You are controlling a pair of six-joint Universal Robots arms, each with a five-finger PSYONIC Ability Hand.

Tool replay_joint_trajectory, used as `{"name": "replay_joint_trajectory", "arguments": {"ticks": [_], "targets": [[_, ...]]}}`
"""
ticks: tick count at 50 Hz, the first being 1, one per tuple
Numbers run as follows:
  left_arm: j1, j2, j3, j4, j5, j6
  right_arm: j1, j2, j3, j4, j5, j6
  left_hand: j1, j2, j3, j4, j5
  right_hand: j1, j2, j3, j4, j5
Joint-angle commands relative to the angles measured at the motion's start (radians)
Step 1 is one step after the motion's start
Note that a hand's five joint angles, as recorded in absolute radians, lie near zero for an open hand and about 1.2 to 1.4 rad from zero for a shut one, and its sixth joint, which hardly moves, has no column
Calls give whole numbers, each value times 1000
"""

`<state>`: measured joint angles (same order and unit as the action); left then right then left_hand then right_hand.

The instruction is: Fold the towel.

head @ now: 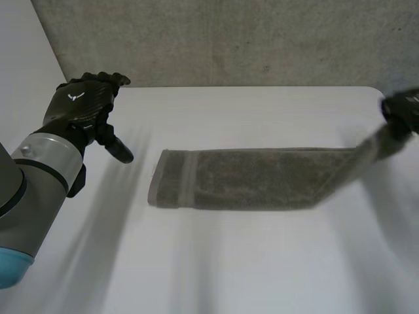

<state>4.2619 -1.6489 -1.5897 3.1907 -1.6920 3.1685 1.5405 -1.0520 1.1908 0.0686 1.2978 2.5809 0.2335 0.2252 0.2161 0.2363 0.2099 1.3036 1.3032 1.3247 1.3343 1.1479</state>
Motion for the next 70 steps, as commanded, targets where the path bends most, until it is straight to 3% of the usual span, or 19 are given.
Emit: {"name": "replay_joint_trajectory", "arguments": {"ticks": [1, 2, 4, 7, 16, 17, 18, 19, 20, 24, 28, 38, 45, 51, 53, 56, 58, 64, 70], "targets": [[1, 0, -1, 0, 0, 1, 387, 56, -180, -1, -5, 67, -55, -47, -38, -58, -206, 93, 93, 72, 62, 74], [1, 0, -1, 0, 0, 1, 388, 56, -180, -1, -5, 67, -55, -47, -38, -58, -206, 93, 93, 72, 62, 74], [3, 0, -1, 0, 0, 1, 530, 136, -230, -16, -5, 64, -52, -44, -35, -55, -203, 93, 93, 72, 62, 74], [4, -3, 0, 2, 0, 1, 631, 199, -269, -24, -3, 65, -55, -47, -38, -58, -206, 93, 93, 72, 62, 74], [7, -18, 2, 3, 0, 1, 756, 331, -306, -76, -3, 64, -55, -47, -38, -58, -206, 93, 93, 72, 62, 74], [7, -20, 2, 5, 0, 1, 765, 343, -306, -91, 0, 64, -55, -47, -38, -58, -206, -69, -69, -90, -100, -88], [7, -20, 2, 5, 0, 1, 765, 343, -306, -92, 0, 64, -55, -47, -38, -58, -206, -71, -70, -92, -101, -90], [7, -22, 2, 9, 0, 2, 770, 348, -300, -99, 6, 64, -55, -47, -38, -58, -206, -515, -515, -536, -546, -534], [7, -25, 0, 15, 0, 4, 774, 348, -290, -102, 9, 68, -55, -47, -38, -58, -206, -811, -810, -832, -841, -829], [9, -34, -1, 20, 0, 4, 756, 333, -261, -101, 26, 79, -55, -47, -38, -58, -206, -890, -889, -911, -920, -909], [12, -37, -1, 20, 0, 4, 744, 221, -142, -95, 79, 81, -55, -47, -38, -58, -206, -1129, -1129, -1150, -1160, -1148], [9, -74, 10, 21, 2, 7, 566, 37, 202, -116, 124, 70, -55, -47, -38, -58, -206, -1119, -1118, -1140, -1149, -1138], [1, -88, 7, 23, 0, 7, 486, 40, 320, -190, 126, 64, -55, -47, -38, -58, -206, -841, -840, -862, -871, -859], [-1, -88, 2, 23, 2, 7, 474, 86, 317, -213, 138, 59, -55, -47, -38, -58, -206, -614, -613, -635, -645, -633], [-1, -88, 0, 23, 2, 7, 455, 106, 316, -204, 139, 55, -55, -47, -38, -58, -206, -374, -374, -396, -405, -393], [-1, -88, 0, 23, 2, 7, 444, 106, 316, -196, 143, 47, -55, -47, -38, -58, -206, -235, -235, -256, -266, -254], [-1, -86, 0, 21, 0, 7, 434, 95, 326, -191, 158, 19, -55, -47, -38, -58, -206, 91, 92, 70, 61, 72], [-2, -78, 11, 21, 0, 7, 429, -14, 311, -193, 225, -40, -55, -47, -38, -58, -206, 93, 93, 72, 62, 74], [-2, -71, 25, 21, 0, 8, 457, -40, 202, -185, 216, -108, -55, -47, -38, -58, -206, 93, 93, 72, 62, 74]]}}
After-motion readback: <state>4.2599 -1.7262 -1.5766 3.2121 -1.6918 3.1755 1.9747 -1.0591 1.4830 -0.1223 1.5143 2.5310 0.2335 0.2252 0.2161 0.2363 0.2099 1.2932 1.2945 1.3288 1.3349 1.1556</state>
